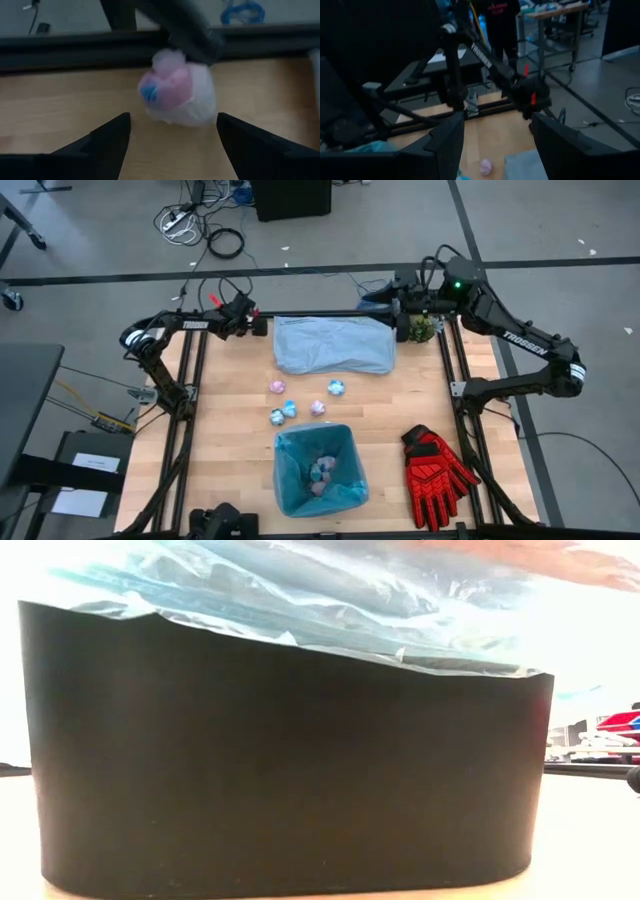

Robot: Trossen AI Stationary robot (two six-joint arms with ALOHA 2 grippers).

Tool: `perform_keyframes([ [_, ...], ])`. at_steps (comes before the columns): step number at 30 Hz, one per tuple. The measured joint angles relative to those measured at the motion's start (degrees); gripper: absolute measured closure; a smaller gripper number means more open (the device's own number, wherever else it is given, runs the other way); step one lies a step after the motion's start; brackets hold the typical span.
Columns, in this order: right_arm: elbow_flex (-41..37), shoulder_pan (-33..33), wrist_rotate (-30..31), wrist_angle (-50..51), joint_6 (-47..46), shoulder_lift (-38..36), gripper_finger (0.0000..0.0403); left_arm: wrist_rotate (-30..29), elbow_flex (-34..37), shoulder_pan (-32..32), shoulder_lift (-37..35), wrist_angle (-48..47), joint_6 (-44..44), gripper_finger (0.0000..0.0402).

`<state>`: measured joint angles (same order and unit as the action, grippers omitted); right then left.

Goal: Place trash/remove bag and relplace
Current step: Put the pink crumbled trash bag into the trash bin

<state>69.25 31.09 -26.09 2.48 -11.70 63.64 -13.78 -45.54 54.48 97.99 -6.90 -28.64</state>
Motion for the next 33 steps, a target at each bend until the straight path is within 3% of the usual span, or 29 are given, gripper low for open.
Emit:
perform_keyframes([
  [15, 0.00, 2.05, -2.16, -0.17, -0.66, 0.00, 0.0198, -0.57, -0.22, 0.82, 1.16, 6.38, -0.49, 0.0150],
  [21, 0.00, 2.79, -2.19, -0.17, -0.68, 0.02, 0.0198, 0.41, -0.24, 1.14, 1.05, 4.84, -0.50, 0.0228],
  [27, 0.00, 2.86, -2.66, -0.17, -0.72, 0.02, 0.0207, 7.21, -0.32, 1.04, -0.22, 2.36, -3.06, 0.0327],
  [33, 0.00, 2.86, -5.63, 1.09, -2.87, 0.02, 0.0231, 13.84, -0.15, -0.23, -7.79, -4.70, -3.18, 0.0334],
])
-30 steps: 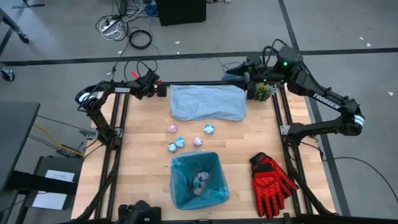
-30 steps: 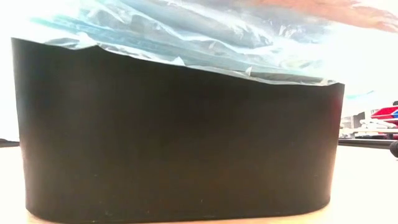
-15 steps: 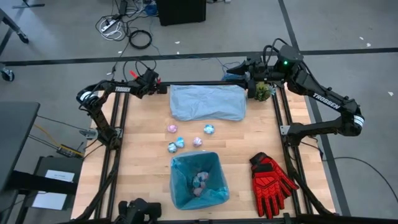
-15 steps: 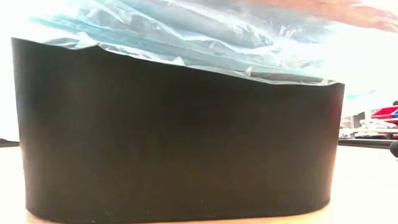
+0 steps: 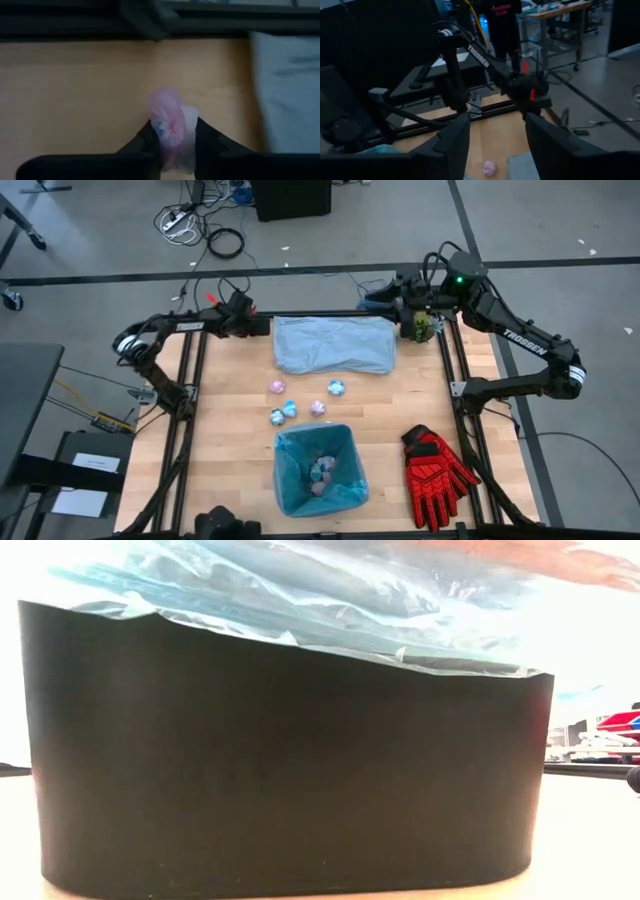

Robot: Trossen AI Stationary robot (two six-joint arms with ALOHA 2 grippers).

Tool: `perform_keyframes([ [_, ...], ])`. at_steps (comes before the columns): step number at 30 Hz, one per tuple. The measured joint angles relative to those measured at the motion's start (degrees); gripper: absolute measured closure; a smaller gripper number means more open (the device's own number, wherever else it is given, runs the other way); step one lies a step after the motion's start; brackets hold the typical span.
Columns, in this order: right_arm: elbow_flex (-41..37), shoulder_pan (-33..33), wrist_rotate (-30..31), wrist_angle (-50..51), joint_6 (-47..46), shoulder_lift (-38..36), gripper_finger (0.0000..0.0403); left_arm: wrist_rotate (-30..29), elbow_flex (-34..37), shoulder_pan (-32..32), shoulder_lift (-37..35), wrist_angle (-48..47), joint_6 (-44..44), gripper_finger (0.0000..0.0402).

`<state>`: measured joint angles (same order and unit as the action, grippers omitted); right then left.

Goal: Place trash/remove bag and relplace
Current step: Put the pink crumbled trash bag into the trash bin

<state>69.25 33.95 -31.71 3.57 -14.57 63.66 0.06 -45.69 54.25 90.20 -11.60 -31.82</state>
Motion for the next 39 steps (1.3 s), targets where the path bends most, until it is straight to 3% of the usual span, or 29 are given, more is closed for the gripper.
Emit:
perform_keyframes([
  [8, 0.00, 0.00, -3.24, 8.98, 4.36, 0.00, 0.0241, 6.19, 0.00, -4.80, -21.95, -10.04, 1.86, 0.0318],
  [11, 0.00, 0.00, -5.23, 10.16, 5.61, 0.00, 0.0241, 10.59, -0.02, -8.92, -31.02, -8.98, 1.90, 0.0326],
  [15, 0.00, -0.07, -5.54, 10.35, 5.77, 0.00, 0.0242, 20.99, -0.04, -15.83, -41.46, -4.54, 4.64, 0.0327],
  [20, 0.00, -0.09, -5.45, 9.56, 5.16, 0.00, 0.0242, 21.14, -0.07, -27.12, -49.52, 0.55, 2.10, 0.0320],
  [25, 0.00, -1.56, -5.42, 9.61, 4.24, 0.00, 0.0242, 16.08, -0.07, -39.70, -49.69, 4.02, 1.50, 0.0319],
  [31, 0.00, -4.59, -5.32, 10.77, 4.30, 0.00, 0.0242, 11.48, -0.08, -51.90, -42.58, 11.71, 2.12, 0.0318],
  [39, 0.00, -7.60, -6.33, 13.22, 5.79, 0.00, 0.0245, 11.07, -1.46, -61.53, -31.71, 18.43, -1.47, 0.0317],
])
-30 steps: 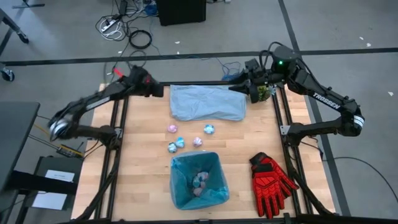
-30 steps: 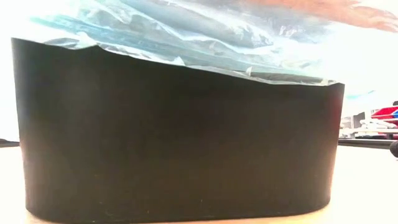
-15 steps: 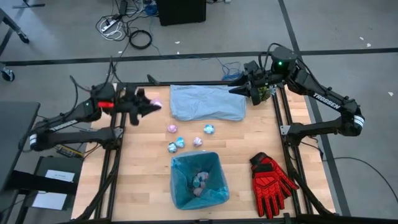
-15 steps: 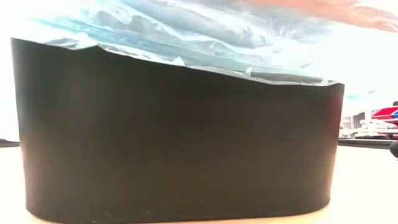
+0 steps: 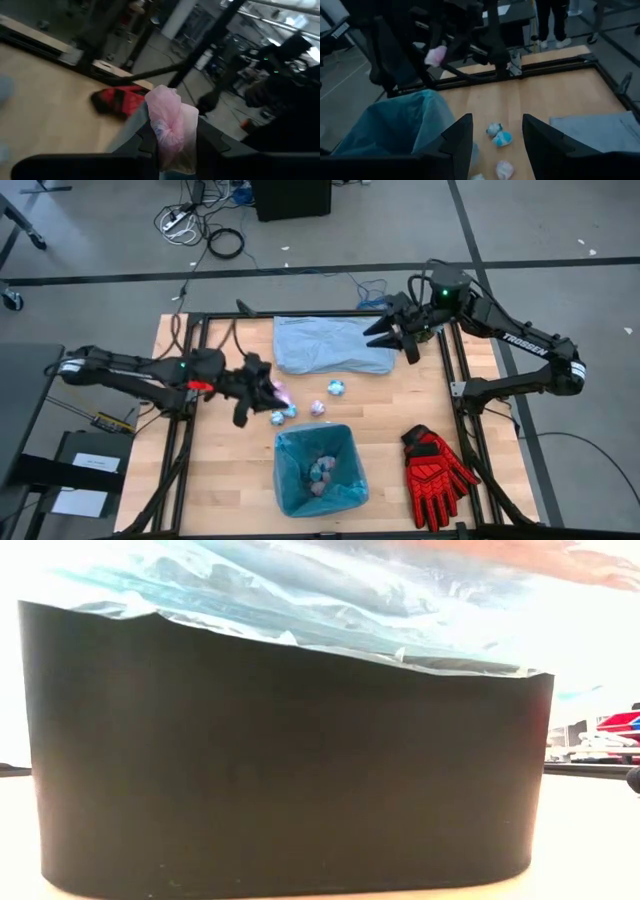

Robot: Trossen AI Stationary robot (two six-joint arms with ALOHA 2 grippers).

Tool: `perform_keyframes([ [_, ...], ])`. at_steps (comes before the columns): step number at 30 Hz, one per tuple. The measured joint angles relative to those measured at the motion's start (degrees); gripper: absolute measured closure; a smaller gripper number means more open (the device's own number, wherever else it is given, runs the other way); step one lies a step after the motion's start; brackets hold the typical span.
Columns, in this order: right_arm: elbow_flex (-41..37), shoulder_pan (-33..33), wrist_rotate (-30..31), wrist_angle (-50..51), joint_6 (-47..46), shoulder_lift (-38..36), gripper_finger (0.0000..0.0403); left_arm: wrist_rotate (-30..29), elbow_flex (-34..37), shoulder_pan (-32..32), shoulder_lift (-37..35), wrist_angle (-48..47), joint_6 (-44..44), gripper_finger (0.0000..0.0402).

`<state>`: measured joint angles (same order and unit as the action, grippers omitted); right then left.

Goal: Place trash/remove bag and relplace
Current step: Put the pink crumbled trash bag into the trash bin

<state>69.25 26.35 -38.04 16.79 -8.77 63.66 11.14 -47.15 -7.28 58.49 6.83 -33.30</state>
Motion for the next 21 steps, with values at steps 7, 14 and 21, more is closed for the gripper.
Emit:
perform_keyframes([
  [7, 0.00, -1.72, 0.00, 7.67, 1.83, 0.00, 0.0251, -0.01, -9.97, -7.21, 9.53, -8.32, 0.00, 0.0317],
  [14, -2.54, -4.05, 1.25, 8.84, 1.72, 1.27, 0.0252, -1.36, -22.62, -10.00, 18.14, -20.92, 1.85, 0.0317],
  [21, -6.58, -6.98, 2.44, 5.77, 3.21, 1.84, 0.0246, -1.70, -26.34, -10.98, 21.87, -25.00, -3.39, 0.0316],
])
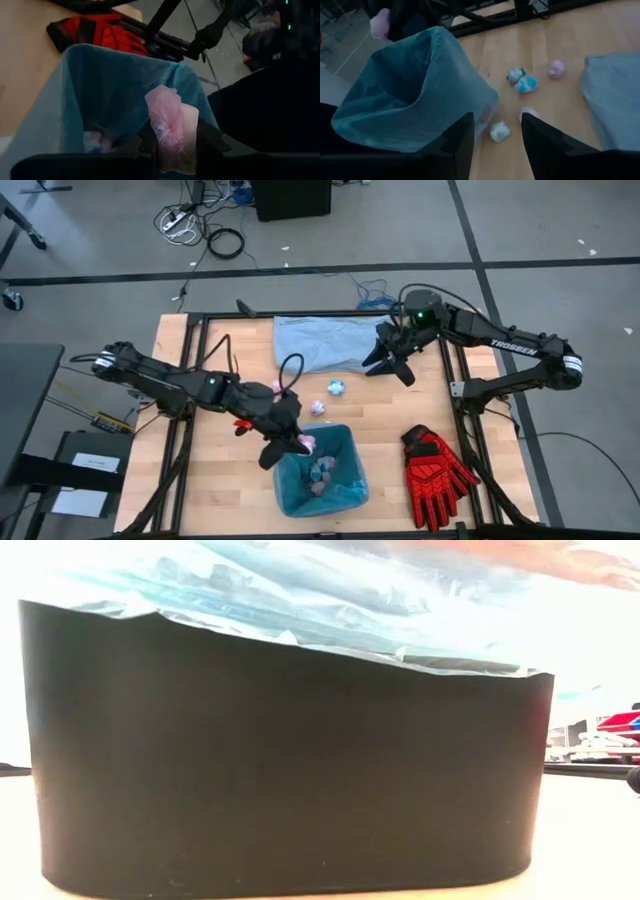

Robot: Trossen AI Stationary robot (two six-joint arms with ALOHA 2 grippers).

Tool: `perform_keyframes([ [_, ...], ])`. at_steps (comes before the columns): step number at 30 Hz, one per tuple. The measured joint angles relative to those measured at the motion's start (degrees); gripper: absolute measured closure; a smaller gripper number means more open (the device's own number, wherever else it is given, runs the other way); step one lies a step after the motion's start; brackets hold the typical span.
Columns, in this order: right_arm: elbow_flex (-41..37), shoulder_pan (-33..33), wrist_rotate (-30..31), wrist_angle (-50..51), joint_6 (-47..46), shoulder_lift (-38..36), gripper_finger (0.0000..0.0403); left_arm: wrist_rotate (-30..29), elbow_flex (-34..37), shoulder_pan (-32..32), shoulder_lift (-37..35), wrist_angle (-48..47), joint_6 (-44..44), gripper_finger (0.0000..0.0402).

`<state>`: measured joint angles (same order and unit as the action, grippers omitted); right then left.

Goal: Place trash/remove bag and relplace
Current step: Put the pink crumbled trash bag into the trash bin

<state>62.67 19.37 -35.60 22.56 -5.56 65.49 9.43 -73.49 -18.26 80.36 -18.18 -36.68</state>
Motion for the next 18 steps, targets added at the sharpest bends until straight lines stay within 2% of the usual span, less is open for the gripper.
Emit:
perform_keyframes([
  [4, -2.31, -1.65, 0.97, -1.27, 1.06, 0.00, 0.0235, -2.33, -0.02, -1.08, 1.64, 0.11, -5.01, 0.0312],
  [7, -4.58, -2.97, 2.89, -3.21, 1.28, 0.00, 0.0224, -4.68, -0.02, -1.07, 2.77, 0.34, -8.80, 0.0294],
  [14, -11.49, -5.13, 10.28, -12.47, 1.41, 0.02, 0.0197, -4.72, 0.02, -0.96, 4.57, -0.30, -10.61, 0.0208],
  [18, -15.64, -5.13, 13.08, -22.31, -3.24, 0.04, 0.0193, -4.87, 0.00, -0.62, 4.47, 0.16, -12.39, 0.0160],
])
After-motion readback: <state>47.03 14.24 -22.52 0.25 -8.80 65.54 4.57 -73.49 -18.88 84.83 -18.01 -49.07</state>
